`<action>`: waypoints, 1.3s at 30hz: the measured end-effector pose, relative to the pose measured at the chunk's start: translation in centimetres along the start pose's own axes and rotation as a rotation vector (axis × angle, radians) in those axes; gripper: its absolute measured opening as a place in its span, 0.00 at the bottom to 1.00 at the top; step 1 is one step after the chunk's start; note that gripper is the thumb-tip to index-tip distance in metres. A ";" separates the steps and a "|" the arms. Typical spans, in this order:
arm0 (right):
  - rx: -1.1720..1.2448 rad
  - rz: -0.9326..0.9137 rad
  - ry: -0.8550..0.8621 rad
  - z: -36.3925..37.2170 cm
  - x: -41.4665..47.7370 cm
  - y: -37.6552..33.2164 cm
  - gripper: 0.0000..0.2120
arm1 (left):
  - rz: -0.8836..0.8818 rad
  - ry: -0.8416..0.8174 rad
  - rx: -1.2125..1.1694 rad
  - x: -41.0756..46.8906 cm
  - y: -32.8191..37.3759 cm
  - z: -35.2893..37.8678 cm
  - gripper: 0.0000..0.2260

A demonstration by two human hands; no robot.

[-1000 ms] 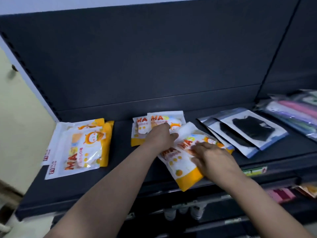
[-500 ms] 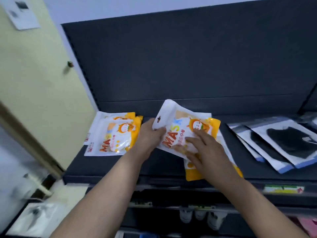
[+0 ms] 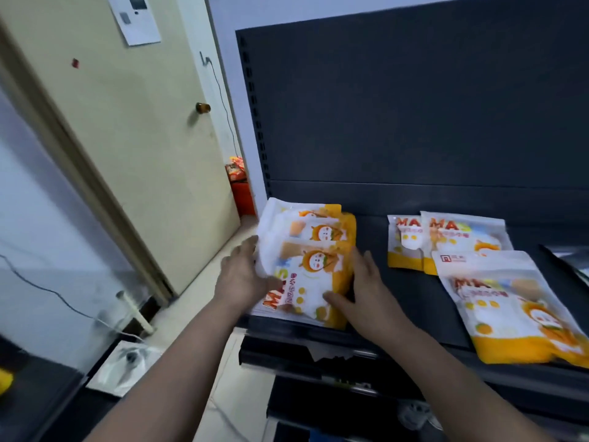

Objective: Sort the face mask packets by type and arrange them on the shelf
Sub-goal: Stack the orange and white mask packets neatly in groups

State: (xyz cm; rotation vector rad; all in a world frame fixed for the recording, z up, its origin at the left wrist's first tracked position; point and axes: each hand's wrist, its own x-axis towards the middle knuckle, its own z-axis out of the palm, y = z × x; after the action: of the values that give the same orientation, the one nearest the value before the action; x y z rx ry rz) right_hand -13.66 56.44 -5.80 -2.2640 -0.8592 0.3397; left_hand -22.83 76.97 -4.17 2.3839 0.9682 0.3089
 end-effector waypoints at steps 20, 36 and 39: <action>-0.043 0.202 -0.004 1.5 3.6 -3.0 0.51 | 0.025 -0.183 -0.193 7.2 0.3 -0.2 0.34; -0.742 0.473 0.180 -7.2 -2.5 5.1 0.21 | 0.654 -0.224 0.179 2.6 11.9 6.7 0.14; -0.695 0.536 0.086 -9.2 -4.0 7.7 0.25 | 0.676 -0.227 0.238 1.9 15.1 9.0 0.14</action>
State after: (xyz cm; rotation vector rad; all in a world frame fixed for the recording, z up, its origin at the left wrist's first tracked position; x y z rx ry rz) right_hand -8.74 44.92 -4.30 -3.1283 -0.3229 0.1868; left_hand -9.27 65.76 -3.05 2.8314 0.0727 0.1623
